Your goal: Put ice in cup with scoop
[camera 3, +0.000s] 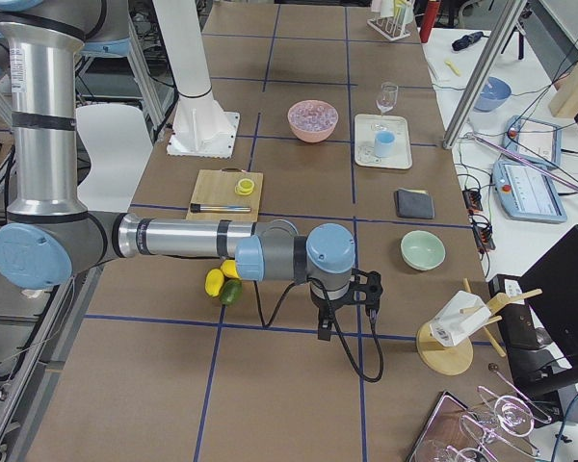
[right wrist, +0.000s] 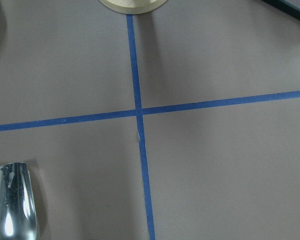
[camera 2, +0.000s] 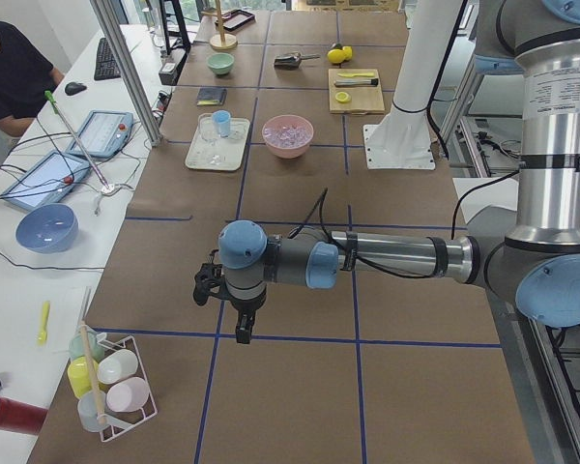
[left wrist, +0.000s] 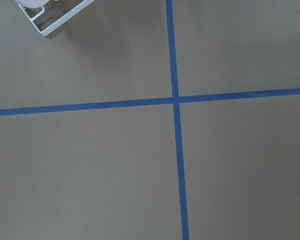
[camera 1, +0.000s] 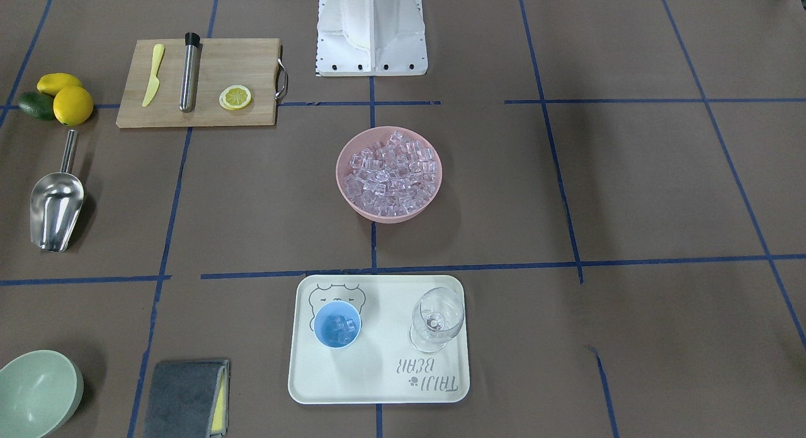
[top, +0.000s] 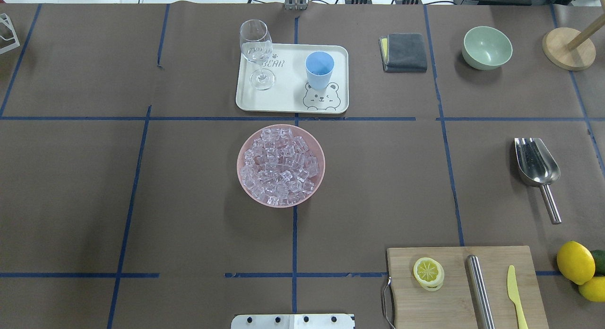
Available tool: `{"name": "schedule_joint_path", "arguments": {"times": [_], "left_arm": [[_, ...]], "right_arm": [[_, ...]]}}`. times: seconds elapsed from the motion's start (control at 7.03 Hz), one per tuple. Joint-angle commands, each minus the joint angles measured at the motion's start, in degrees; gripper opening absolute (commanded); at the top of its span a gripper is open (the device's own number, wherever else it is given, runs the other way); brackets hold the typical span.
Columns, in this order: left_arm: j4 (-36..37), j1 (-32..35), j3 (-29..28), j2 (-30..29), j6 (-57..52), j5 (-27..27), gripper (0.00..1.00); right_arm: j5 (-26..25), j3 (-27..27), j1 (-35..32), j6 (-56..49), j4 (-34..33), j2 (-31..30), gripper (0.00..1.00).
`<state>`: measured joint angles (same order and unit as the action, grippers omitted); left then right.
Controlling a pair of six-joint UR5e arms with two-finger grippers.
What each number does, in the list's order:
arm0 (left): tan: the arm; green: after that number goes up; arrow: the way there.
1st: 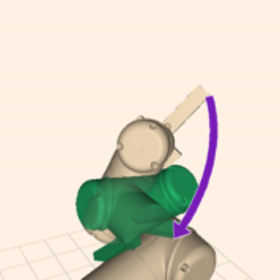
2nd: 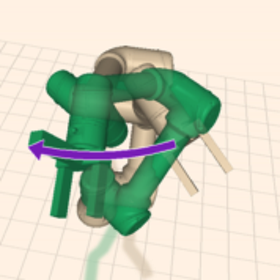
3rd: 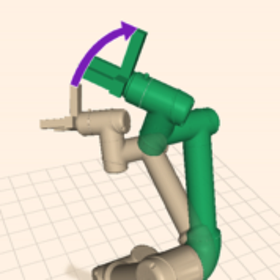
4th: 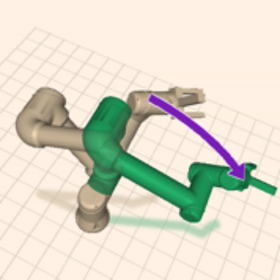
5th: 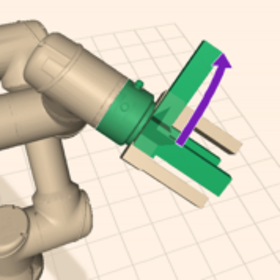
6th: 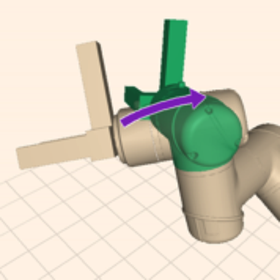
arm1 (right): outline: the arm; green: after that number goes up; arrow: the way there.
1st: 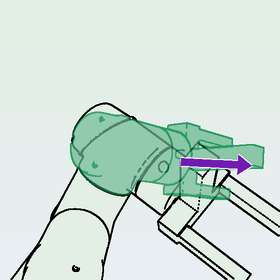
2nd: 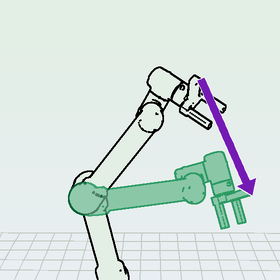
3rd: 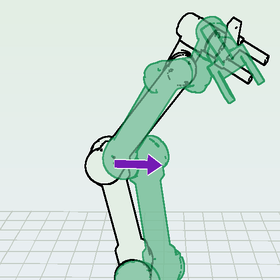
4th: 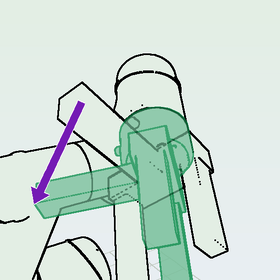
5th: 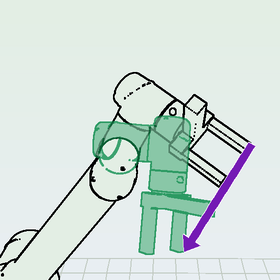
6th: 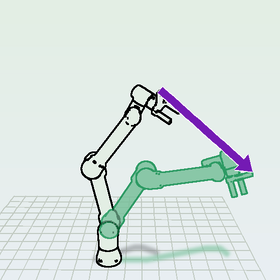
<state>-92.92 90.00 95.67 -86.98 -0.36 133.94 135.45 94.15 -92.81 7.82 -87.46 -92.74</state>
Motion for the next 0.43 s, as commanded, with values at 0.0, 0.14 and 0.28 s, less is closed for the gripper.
{"name": "schedule_joint_path", "arguments": {"times": [0.0, 0.14, 0.28], "left_arm": [[-0.1, 0.0, 0.0, 0.1, -0.1, 0.0, 1.0], [-0.1, 0.0, 0.0, 0.1, -0.1, 0.0, 1.0], [-0.1, 0.0, -0.1, 0.2, -0.1, 0.0, 1.0]], "right_arm": [[0.0, 0.0, 0.0, -0.1, 0.0, 0.0, 1.0], [0.0, 0.0, 0.0, 0.0, 0.1, 0.0, 1.0], [-0.1, 0.0, 0.0, 0.0, 0.1, -0.1, 1.0]]}}
